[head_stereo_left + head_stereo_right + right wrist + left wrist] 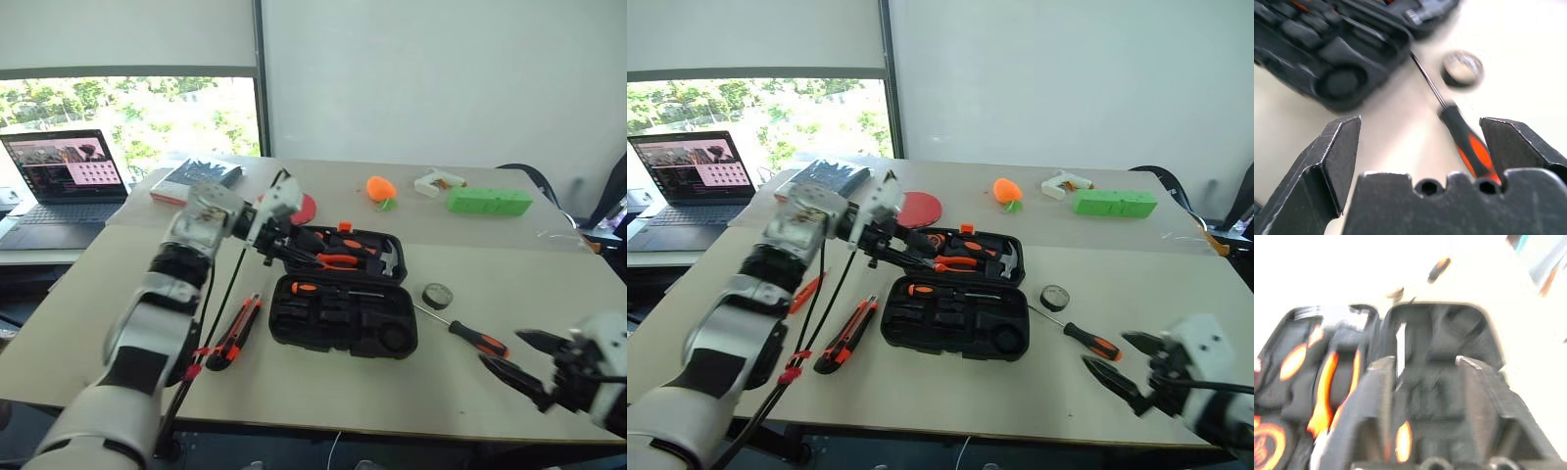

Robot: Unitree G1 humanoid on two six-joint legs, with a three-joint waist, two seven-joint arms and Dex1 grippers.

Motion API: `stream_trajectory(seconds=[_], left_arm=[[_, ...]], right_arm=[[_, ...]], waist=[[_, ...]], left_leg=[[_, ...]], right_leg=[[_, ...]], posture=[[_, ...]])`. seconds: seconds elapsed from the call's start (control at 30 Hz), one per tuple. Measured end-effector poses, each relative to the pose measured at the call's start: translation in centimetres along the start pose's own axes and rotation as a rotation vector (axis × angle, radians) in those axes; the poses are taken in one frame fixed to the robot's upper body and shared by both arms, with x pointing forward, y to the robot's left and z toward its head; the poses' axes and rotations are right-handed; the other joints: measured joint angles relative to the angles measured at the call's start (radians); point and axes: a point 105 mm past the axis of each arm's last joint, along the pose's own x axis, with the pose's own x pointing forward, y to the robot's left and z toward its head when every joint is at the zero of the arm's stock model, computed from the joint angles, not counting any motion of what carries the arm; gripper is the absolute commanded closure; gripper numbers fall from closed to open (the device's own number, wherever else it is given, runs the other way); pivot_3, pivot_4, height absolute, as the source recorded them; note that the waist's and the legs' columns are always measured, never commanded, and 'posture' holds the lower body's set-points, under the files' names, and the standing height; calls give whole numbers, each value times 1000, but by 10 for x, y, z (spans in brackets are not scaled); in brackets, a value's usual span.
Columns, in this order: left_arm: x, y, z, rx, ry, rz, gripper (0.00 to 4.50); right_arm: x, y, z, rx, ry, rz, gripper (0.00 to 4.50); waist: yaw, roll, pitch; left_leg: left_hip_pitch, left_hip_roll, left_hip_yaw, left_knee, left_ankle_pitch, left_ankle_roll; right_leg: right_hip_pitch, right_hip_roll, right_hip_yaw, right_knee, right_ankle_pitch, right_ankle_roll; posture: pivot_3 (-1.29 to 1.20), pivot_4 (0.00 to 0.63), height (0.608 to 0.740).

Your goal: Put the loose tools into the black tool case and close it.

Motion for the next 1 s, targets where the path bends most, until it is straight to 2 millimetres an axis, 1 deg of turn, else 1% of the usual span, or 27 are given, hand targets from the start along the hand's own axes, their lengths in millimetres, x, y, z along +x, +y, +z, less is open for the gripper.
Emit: stream_trajectory(seconds=[0.03,0.07,0.13,0.2,0.27,0.3,0.33,0.43,0.5,0.53,0.63,0.7,0.77,0.8,0.87,1.0], left_arm=[[-5,-7,3,-11,-16,-15,1015],[-12,-16,7,-26,-26,-38,391],[-21,-27,12,-38,-38,-61,74],[-34,-39,20,-53,-45,-71,74],[-42,-47,23,-62,-47,-78,74],[-43,-53,26,-56,-49,-90,74],[-42,-55,28,-52,-51,-101,74],[-41,-62,25,-59,-44,-117,74],[-39,-67,23,-64,-41,-129,74],[-39,-69,22,-66,-39,-130,74],[-39,-75,19,-54,-28,-134,74],[-40,-77,17,-47,-12,-125,74],[-42,-76,11,-36,19,-93,74],[-41,-76,10,-32,25,-90,74],[-41,-77,11,-19,35,-87,74],[-42,-76,12,0,46,-61,74]], right_arm=[[-8,-7,-2,-3,11,-24,0],[-20,-14,-9,-4,44,-40,0],[-34,-22,-16,-5,89,-53,0],[-47,-32,-20,-14,130,-54,0],[-50,-40,-17,-35,154,-39,0],[-48,-45,-13,-53,155,-24,0],[-47,-46,-10,-69,153,-12,0],[-30,-47,1,-115,136,43,0],[-10,-45,6,-140,137,100,0],[-4,-45,7,-147,138,116,0],[23,-42,11,-182,159,180,0],[36,-40,10,-197,179,210,0],[60,-39,9,-231,216,234,0],[67,-40,7,-237,230,229,0],[77,-41,1,-236,261,230,0],[95,-37,-8,-239,309,273,0]], waist=[[0,0,0],[0,0,0],[0,0,0],[-1,0,0],[-7,0,1],[-10,0,1],[-12,0,1],[-18,0,1],[-23,0,1],[-25,0,1],[-22,0,1],[-21,0,1],[-21,0,1],[-20,1,2],[-14,1,2],[-9,1,2]], left_leg=[[0,0,0,0,0,0],[1,-1,0,0,0,0],[2,-1,1,1,0,0],[4,-1,2,1,0,0],[11,-1,2,1,0,0],[16,-2,2,0,0,0],[16,-2,2,0,0,0],[17,-7,-1,0,1,1],[17,-8,-4,0,1,1],[16,-8,-4,-1,1,1],[15,-10,-8,-2,0,2],[14,-10,-9,-3,0,2],[13,-10,-8,-2,0,2],[12,-11,-8,-2,0,2],[9,-11,-8,-2,0,2],[8,-12,-8,-1,0,3]], right_leg=[[0,0,0,0,0,0],[0,0,0,1,0,0],[1,0,1,2,0,0],[3,0,2,2,0,0],[9,0,3,1,-1,0],[15,0,3,-1,-6,1],[15,0,4,-1,-8,0],[16,0,7,0,-7,0],[15,0,8,0,-4,2],[14,0,8,0,-3,2],[13,0,8,0,-3,1],[12,0,8,0,-4,2],[13,0,8,-1,-4,2],[12,0,8,-1,-4,2],[10,0,8,-1,-5,3],[11,0,8,-2,-5,3]], posture=[[0,150,736],[0,150,736],[0,150,736],[0,150,736],[0,150,736],[0,150,736],[0,150,736],[0,150,736],[0,150,736],[0,150,736],[0,150,736],[0,150,736],[0,150,736],[0,150,736],[0,150,736],[0,150,736]])
